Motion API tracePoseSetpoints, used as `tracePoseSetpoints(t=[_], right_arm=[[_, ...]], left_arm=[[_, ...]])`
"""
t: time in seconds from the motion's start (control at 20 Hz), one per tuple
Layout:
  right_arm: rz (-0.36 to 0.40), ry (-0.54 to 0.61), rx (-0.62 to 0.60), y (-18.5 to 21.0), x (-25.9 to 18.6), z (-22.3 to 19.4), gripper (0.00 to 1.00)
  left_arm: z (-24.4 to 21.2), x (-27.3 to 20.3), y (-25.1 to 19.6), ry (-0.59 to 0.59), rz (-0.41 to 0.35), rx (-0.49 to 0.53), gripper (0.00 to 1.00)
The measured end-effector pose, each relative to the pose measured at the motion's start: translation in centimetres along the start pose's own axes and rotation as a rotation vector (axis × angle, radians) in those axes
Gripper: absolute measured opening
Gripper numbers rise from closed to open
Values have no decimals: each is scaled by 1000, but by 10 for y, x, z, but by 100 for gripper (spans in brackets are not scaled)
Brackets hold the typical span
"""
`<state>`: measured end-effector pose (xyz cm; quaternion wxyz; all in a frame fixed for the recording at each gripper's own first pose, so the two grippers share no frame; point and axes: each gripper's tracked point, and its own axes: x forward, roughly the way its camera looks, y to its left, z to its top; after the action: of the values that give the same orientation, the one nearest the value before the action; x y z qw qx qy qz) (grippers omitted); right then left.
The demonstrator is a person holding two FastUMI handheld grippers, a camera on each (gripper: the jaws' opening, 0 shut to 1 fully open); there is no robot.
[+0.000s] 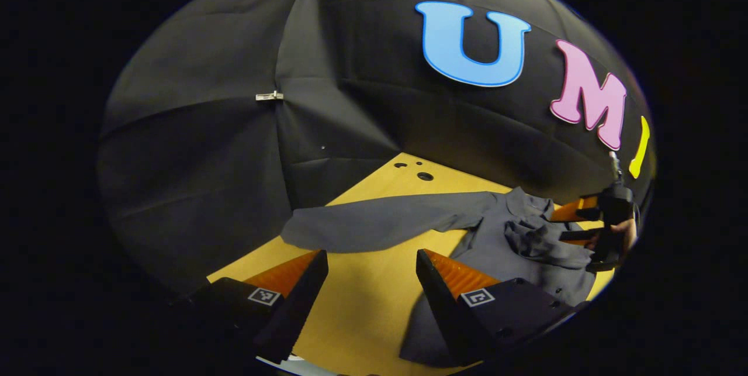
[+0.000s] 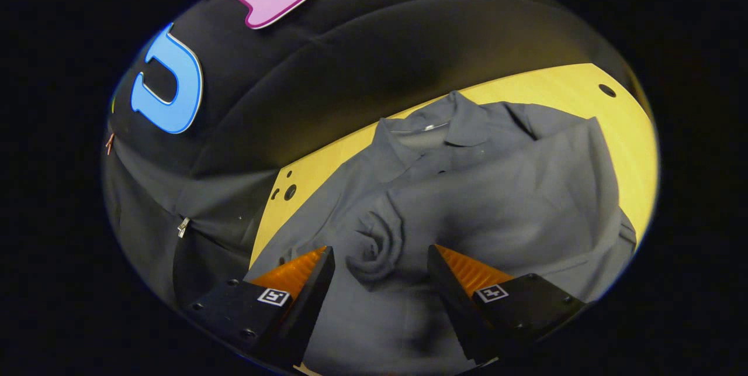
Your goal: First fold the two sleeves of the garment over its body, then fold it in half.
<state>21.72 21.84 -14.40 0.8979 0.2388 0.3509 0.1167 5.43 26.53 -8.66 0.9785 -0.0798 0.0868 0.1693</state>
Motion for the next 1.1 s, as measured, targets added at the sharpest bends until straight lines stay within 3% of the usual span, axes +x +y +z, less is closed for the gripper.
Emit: tracePoseSetpoints(t=[0.5,0.75,1.1], right_arm=[[-226,-129,39,-113,-127,1,98],[-309,-180,12,-152,-199,-2,99],[-381,-221,-71,-168,-276,-21,98]], left_arm=[[-1,106,78,72,171,46,96],[-10,148,108,122,210,22,96],[-20,173,107,193,142,0,96]])
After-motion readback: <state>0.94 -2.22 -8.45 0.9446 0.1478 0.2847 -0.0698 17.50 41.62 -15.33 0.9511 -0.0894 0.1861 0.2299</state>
